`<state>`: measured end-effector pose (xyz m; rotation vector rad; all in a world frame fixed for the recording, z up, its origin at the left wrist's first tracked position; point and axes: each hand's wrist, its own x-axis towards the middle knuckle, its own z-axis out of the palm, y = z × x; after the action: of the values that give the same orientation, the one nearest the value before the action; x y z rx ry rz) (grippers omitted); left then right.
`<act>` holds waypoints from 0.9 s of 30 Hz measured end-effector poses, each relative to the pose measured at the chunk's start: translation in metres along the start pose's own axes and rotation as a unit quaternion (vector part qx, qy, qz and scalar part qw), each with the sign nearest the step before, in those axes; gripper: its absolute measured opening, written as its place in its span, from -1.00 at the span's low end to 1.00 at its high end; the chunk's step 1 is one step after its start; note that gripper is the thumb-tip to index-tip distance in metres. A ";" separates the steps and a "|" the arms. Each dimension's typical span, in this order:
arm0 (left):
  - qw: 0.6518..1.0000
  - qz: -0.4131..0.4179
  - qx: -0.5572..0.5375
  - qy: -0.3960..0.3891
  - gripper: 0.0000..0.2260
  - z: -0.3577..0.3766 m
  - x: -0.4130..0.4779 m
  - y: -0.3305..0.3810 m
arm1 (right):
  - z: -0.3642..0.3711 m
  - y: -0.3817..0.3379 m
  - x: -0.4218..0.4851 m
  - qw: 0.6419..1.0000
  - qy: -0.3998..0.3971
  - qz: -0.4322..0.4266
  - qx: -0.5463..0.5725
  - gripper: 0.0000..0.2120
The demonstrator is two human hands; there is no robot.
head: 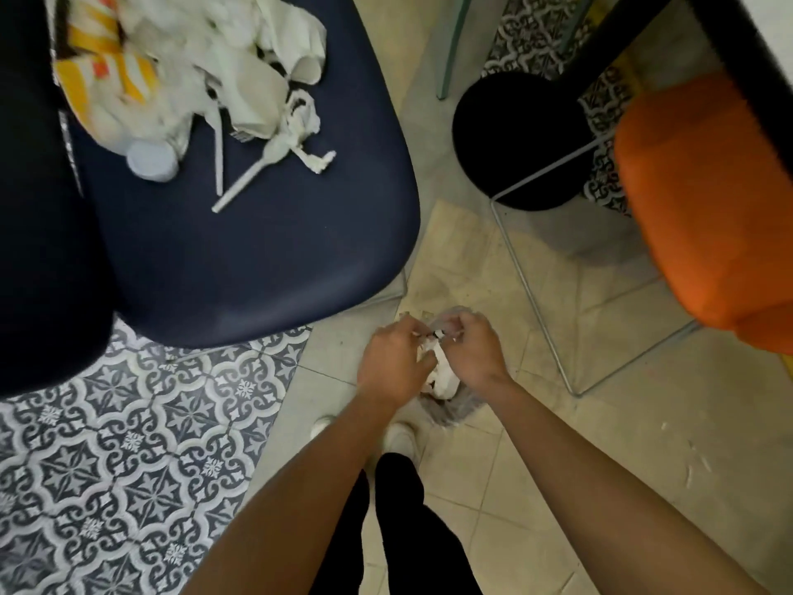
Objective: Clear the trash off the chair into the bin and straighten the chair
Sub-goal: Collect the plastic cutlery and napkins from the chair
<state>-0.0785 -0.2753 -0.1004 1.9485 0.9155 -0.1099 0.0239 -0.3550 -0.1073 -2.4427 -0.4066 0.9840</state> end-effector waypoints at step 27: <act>0.981 -0.094 -0.021 0.168 -0.76 -0.232 0.079 -0.025 | 0.015 -0.243 0.063 0.988 -0.037 -0.142 -0.048 -0.72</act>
<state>-0.1037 -0.0425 -0.0252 1.8694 1.3129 0.1340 0.0342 -0.1176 -0.0238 -2.3513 -0.8190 0.9505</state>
